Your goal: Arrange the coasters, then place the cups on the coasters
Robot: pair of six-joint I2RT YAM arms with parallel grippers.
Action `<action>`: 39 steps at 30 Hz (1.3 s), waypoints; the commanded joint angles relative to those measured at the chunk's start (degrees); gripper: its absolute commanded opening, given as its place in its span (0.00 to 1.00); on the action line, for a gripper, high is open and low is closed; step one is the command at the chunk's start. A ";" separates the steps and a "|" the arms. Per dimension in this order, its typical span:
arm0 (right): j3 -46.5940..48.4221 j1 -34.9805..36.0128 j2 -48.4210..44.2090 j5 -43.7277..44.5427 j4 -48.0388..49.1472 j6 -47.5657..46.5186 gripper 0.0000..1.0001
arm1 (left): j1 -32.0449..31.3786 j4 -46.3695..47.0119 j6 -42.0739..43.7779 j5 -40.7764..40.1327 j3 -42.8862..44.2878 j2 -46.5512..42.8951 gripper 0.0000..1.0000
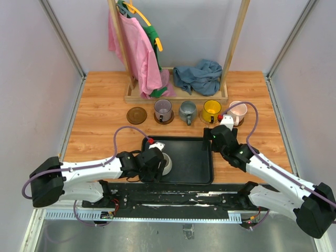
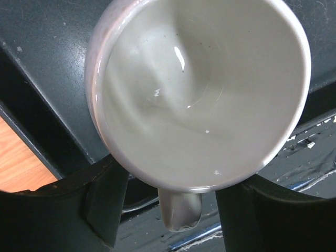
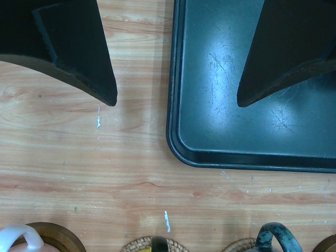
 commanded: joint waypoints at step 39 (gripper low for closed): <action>-1.03 -0.95 1.31 -0.23 3.58 -0.67 0.98 | -1.07 -9.90 -0.75 -22.28 9.56 -5.58 0.16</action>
